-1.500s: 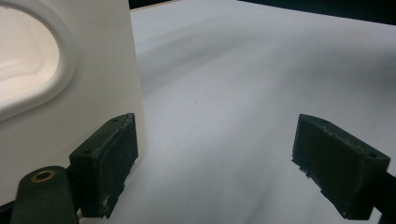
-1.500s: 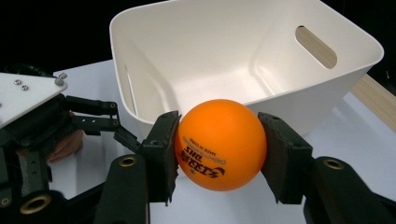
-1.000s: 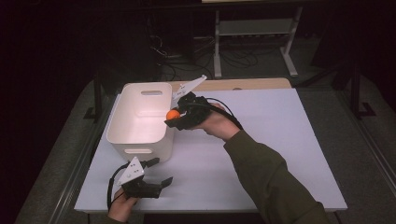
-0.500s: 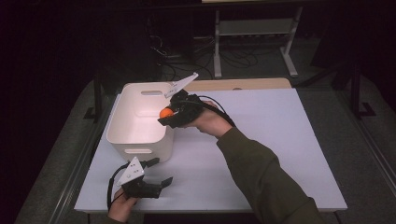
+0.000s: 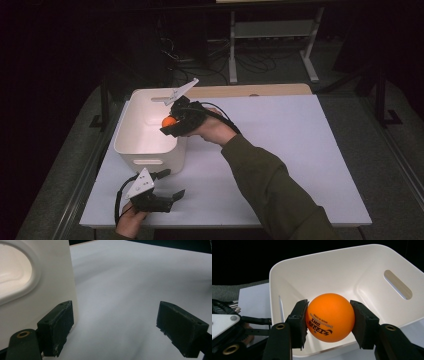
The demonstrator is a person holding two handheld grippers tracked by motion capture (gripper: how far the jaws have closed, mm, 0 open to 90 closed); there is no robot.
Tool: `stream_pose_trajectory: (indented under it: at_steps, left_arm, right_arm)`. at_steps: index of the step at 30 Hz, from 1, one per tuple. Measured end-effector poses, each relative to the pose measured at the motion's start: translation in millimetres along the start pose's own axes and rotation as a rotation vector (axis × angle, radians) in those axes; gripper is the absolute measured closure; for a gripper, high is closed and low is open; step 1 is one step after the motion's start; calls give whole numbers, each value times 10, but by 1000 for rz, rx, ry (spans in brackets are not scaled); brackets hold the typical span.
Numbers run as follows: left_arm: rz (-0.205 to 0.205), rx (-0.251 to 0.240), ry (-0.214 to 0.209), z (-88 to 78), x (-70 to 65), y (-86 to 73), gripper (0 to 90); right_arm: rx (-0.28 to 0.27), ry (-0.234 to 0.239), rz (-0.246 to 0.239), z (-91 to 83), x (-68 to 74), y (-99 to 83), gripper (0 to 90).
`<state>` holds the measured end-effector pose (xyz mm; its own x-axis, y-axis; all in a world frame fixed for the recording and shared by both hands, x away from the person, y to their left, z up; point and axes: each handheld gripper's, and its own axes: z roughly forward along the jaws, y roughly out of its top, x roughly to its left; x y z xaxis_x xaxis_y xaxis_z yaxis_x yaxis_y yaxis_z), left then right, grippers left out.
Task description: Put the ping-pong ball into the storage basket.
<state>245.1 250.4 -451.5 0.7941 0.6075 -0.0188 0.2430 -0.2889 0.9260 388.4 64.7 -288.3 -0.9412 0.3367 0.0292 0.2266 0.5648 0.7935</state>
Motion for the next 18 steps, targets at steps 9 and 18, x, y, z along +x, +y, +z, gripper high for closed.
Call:
stream_pose_trajectory:
  at_steps: [9, 18]
  left_arm:
    - [2, -1, 1, -1, 1, 0, 141]
    - [2, 1, 1, -1, 1, 1, 141]
  right_arm:
    - [24, 9, 0, 184, -13, 53, 496]
    - [43, 15, -9, 334, -2, 120, 496]
